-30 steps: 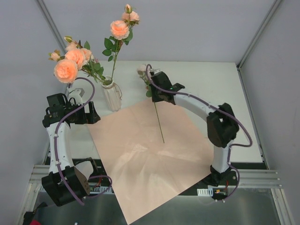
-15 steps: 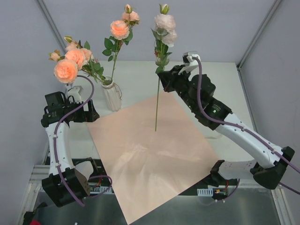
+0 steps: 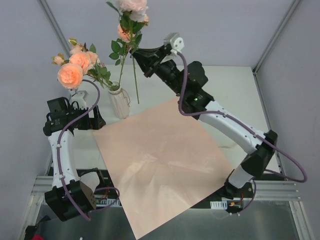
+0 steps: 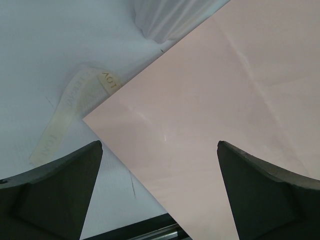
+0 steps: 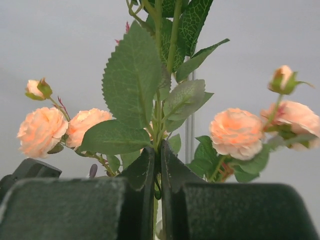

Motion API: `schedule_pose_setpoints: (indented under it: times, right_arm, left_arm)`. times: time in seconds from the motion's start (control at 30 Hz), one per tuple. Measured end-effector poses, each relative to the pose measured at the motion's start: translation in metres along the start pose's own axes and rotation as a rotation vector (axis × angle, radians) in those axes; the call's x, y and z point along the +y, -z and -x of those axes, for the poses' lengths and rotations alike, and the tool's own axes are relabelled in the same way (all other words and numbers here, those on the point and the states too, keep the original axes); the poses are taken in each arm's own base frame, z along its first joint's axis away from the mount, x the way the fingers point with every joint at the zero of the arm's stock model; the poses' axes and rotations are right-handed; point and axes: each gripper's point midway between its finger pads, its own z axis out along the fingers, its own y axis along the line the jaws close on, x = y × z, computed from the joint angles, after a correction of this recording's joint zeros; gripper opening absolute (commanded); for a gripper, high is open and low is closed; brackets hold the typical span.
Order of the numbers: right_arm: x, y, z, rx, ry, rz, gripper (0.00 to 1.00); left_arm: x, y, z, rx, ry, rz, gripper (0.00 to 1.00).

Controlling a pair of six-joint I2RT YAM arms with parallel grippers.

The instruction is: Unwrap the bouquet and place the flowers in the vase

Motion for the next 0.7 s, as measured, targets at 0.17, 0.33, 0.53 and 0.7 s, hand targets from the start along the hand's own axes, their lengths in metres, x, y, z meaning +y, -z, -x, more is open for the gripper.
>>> schedule_pose_setpoints:
  times: [0.17, 0.33, 0.53, 0.7]
  right_arm:
    - [0.01, -0.037, -0.056, 0.005, 0.048, 0.104, 0.01]
    - [0.011, -0.064, -0.086, 0.0, 0.059, 0.147, 0.01]
    - [0.011, -0.079, -0.074, -0.077, 0.072, 0.17, 0.01]
    - [0.008, -0.086, -0.058, -0.152, 0.075, 0.173, 0.01]
  left_arm:
    - [0.0, 0.0, 0.0, 0.0, 0.0, 0.0, 0.99]
    - [-0.002, 0.002, 0.003, -0.007, -0.004, -0.004, 0.99]
    - [-0.002, 0.002, 0.003, -0.007, -0.004, -0.007, 0.99]
    - [-0.003, 0.002, 0.003, -0.006, -0.005, -0.01, 0.99]
